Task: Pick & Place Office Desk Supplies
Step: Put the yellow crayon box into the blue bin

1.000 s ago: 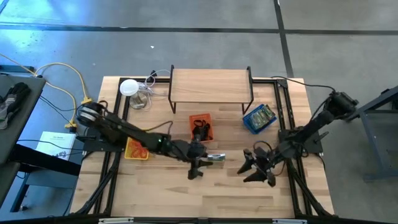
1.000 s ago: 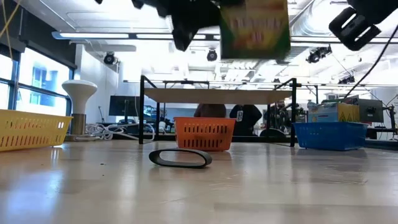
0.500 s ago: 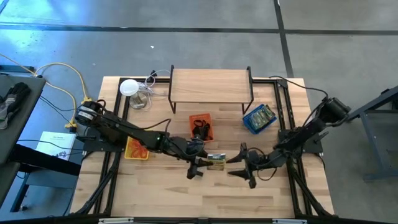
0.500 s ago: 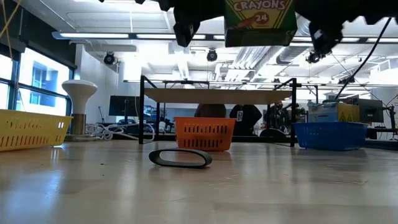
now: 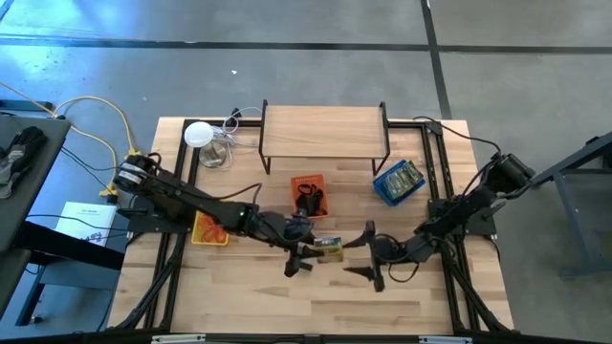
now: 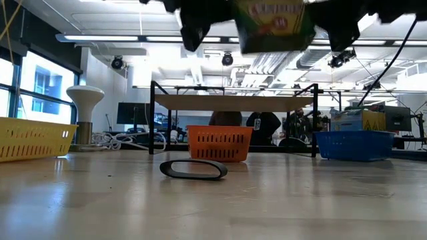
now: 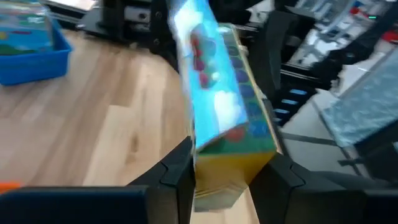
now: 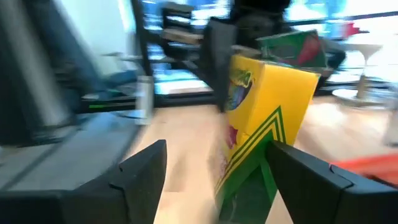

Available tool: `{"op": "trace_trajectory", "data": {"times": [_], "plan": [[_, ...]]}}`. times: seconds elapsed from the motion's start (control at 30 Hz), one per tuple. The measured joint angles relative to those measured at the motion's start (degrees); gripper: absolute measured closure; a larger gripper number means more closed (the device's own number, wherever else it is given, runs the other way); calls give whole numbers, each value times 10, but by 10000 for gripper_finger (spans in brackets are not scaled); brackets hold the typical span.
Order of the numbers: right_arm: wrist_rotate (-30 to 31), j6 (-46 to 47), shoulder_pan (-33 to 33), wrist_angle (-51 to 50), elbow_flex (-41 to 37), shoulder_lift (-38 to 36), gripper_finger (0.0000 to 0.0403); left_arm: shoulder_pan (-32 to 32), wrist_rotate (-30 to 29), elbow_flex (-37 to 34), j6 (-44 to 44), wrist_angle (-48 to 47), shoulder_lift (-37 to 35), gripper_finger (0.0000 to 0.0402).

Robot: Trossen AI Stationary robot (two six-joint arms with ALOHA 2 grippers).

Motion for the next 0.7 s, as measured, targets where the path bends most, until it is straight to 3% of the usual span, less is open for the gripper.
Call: {"op": "trace_trajectory", "data": {"times": [0.1, 0.4, 0.7], "plan": [[44, 8, -1, -24, 1, 0, 133, -3, -15, -1, -1, -7, 3, 288], [58, 32, 35, -32, 4, -1, 132, -8, -27, 2, 1, -15, 3, 288], [145, 139, 58, -153, 3, -1, 132, -13, -17, 2, 2, -20, 3, 288]]}}
